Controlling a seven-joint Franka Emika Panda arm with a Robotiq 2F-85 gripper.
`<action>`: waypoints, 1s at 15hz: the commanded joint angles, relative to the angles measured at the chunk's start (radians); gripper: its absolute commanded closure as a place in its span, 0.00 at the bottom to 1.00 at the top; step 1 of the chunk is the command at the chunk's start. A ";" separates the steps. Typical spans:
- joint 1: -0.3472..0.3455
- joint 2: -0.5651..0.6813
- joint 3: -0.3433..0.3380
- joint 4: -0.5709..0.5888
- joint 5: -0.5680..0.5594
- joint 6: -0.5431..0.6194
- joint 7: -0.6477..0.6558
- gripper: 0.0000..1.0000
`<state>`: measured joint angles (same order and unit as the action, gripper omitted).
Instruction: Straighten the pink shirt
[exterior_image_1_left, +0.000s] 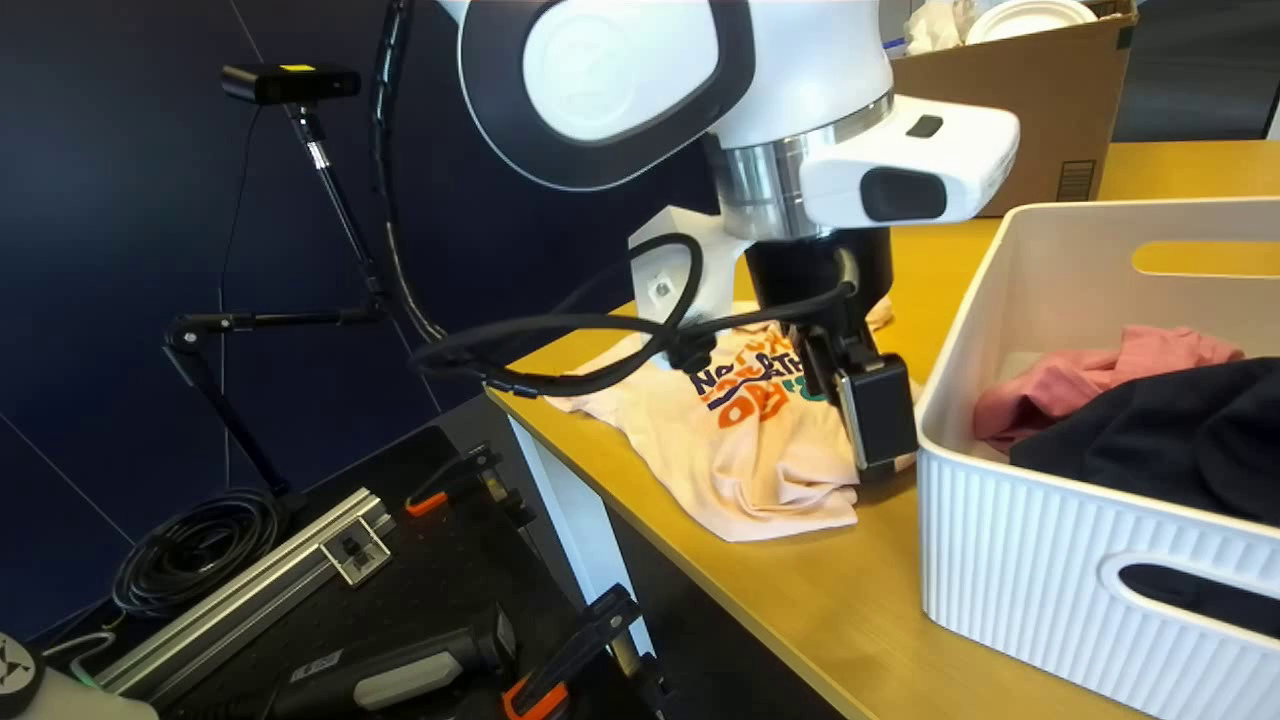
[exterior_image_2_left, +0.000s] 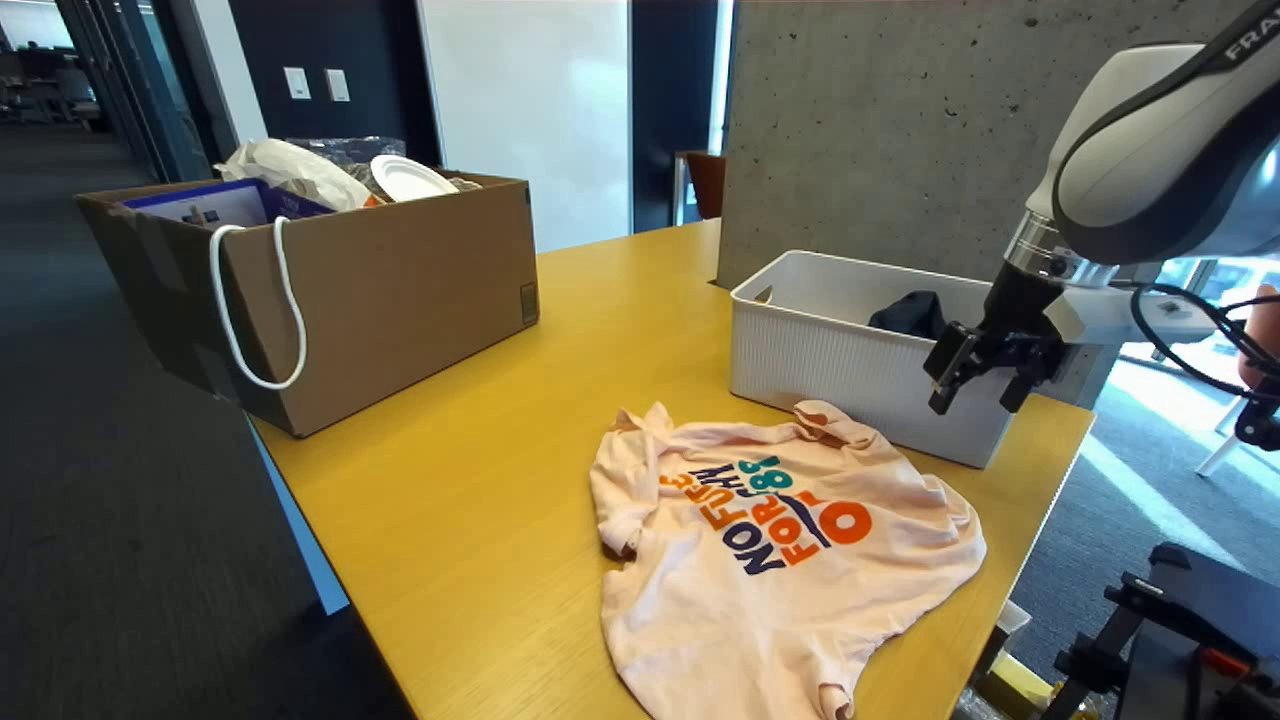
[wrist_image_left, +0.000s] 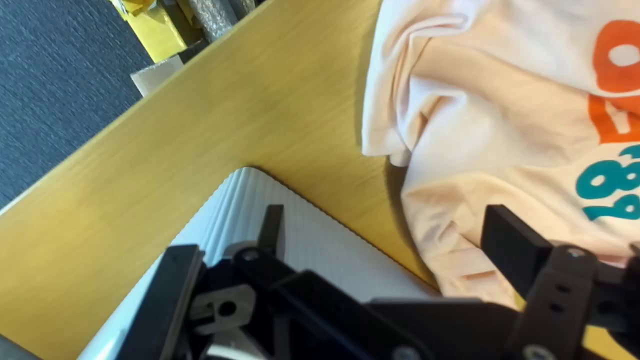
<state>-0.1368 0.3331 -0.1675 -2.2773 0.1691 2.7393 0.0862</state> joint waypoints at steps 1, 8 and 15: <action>-0.036 -0.011 0.060 0.066 0.004 -0.078 -0.107 0.00; -0.028 0.000 0.133 0.132 0.002 -0.195 -0.248 0.00; -0.007 0.060 0.109 0.147 -0.044 -0.109 -0.214 0.00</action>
<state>-0.1481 0.3403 -0.0536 -2.1716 0.1630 2.5989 -0.1194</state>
